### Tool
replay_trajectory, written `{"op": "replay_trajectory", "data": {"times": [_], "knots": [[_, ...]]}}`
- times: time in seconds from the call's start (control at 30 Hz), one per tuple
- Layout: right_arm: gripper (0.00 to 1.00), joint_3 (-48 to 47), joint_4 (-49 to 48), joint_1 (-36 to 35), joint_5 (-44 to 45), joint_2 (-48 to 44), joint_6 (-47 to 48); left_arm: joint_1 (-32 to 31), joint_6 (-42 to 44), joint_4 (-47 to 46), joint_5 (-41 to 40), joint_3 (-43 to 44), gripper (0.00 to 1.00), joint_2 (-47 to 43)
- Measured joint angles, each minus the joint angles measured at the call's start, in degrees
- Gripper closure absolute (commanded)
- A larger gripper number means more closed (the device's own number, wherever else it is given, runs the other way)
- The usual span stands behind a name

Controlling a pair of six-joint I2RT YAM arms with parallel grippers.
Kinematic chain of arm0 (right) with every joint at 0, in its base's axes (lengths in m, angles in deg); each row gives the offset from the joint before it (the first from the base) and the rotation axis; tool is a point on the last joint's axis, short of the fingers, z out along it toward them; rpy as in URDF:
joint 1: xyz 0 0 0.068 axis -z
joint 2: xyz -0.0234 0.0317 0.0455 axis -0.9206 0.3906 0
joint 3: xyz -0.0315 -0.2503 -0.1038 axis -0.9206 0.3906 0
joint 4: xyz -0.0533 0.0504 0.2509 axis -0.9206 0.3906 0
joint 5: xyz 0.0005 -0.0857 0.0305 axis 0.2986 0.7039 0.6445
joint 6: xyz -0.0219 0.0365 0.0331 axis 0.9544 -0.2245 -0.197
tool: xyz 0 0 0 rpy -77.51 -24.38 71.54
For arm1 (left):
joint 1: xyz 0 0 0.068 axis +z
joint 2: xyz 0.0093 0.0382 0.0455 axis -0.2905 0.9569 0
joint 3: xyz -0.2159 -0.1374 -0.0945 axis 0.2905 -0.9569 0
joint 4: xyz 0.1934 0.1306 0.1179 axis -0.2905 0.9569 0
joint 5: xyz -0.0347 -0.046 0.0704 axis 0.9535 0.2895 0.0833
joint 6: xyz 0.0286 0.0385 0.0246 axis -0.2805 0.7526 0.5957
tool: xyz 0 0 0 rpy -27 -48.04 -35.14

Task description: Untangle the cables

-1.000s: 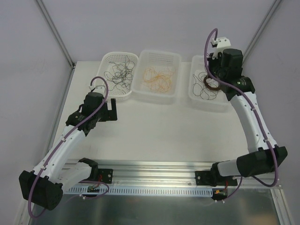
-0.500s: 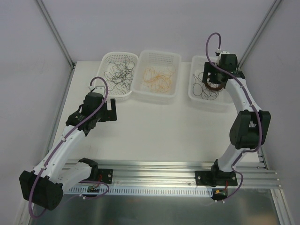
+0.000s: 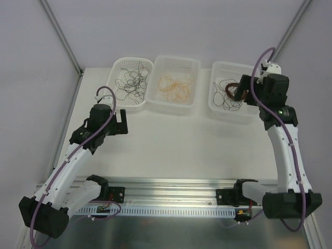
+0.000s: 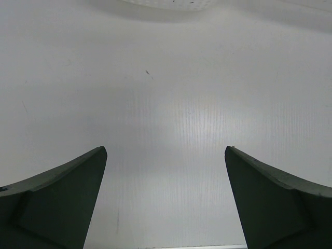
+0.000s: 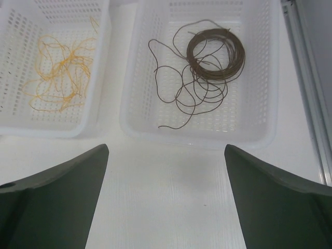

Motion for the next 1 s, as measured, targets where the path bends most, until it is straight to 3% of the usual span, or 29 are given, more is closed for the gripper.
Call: {"op": "replay_trajectory", "data": {"times": [0.27,0.57,0.87,1.0], "knots": [[0.00,5.6,7.8,0.0,3.1,-26.3,-1.0,0.0,-0.1,1.1,0.0,-0.5,0.01,-10.2],[0.00,12.3,14.9,0.0,3.1,-50.7,-0.1,0.0,-0.7,7.3,-0.8,2.2,0.01,-30.8],[0.00,23.2,17.2,-2.5,4.1,-66.4,0.4,0.0,-3.8,11.5,-2.1,-0.2,0.01,-51.7],[0.01,27.1,17.4,-2.8,4.8,-69.2,0.5,0.0,-5.4,12.5,-3.6,-2.0,0.01,-52.8]]}}
